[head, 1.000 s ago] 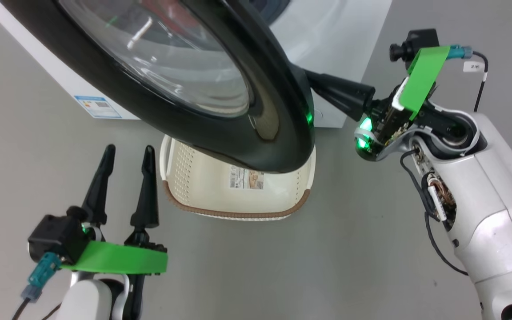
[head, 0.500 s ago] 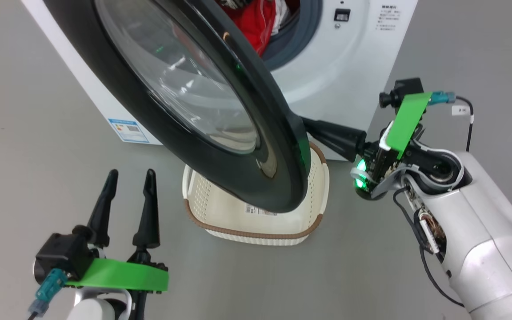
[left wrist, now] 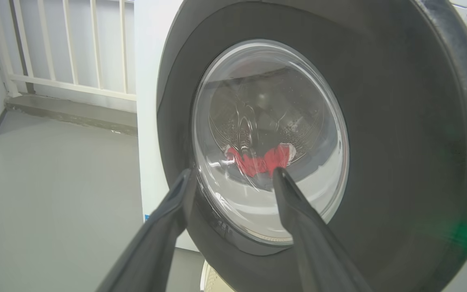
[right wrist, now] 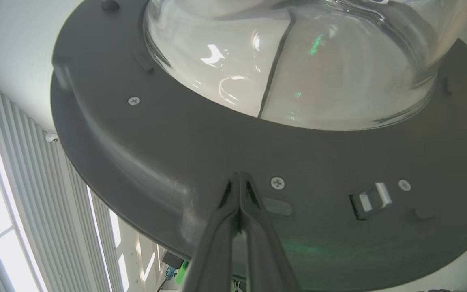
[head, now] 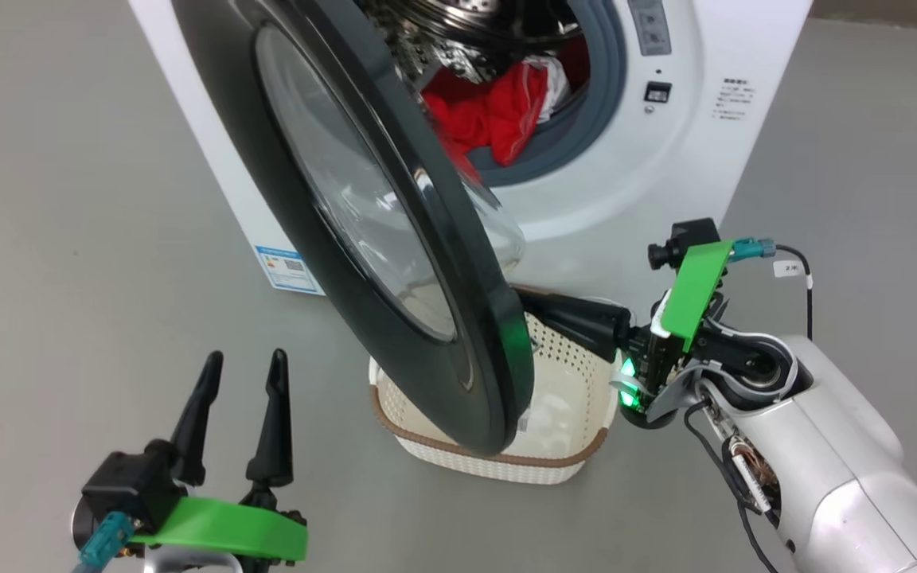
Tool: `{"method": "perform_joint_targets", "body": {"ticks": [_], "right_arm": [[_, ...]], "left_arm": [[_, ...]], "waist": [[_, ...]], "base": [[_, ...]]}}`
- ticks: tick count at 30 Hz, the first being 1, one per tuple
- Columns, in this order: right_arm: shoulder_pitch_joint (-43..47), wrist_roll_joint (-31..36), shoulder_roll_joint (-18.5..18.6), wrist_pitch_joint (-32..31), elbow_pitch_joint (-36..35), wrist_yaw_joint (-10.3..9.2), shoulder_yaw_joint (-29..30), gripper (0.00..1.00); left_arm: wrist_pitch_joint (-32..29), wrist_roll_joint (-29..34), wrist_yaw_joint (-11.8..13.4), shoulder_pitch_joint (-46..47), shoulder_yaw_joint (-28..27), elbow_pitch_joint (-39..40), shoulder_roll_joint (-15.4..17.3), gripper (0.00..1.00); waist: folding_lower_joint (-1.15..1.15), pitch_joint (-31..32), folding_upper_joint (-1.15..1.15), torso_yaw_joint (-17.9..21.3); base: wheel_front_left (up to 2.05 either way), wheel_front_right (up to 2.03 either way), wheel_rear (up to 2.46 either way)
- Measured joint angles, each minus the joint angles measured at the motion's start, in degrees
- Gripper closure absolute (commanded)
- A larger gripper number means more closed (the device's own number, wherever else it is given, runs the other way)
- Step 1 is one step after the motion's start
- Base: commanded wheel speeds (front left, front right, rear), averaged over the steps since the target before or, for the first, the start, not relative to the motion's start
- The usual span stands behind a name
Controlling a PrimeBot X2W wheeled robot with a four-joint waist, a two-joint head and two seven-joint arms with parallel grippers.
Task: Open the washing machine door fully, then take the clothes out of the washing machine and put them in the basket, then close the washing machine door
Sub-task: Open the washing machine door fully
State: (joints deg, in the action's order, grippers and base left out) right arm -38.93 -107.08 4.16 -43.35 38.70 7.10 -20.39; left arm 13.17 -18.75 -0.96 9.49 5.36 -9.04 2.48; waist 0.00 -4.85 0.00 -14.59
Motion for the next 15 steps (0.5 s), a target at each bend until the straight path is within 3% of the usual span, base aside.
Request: {"method": "perform_joint_targets", "body": {"ticks": [15], "right_arm": [[2.0,-1.3,0.0,1.4,-0.2,0.00,-4.6,1.00]], "left_arm": [[-1.2,-0.1,0.8,-2.5,0.6,1.1,0.8,0.00]], "waist": [[0.00,4.1,0.00,-5.6]], "base": [[0.00,0.00,0.00]]}}
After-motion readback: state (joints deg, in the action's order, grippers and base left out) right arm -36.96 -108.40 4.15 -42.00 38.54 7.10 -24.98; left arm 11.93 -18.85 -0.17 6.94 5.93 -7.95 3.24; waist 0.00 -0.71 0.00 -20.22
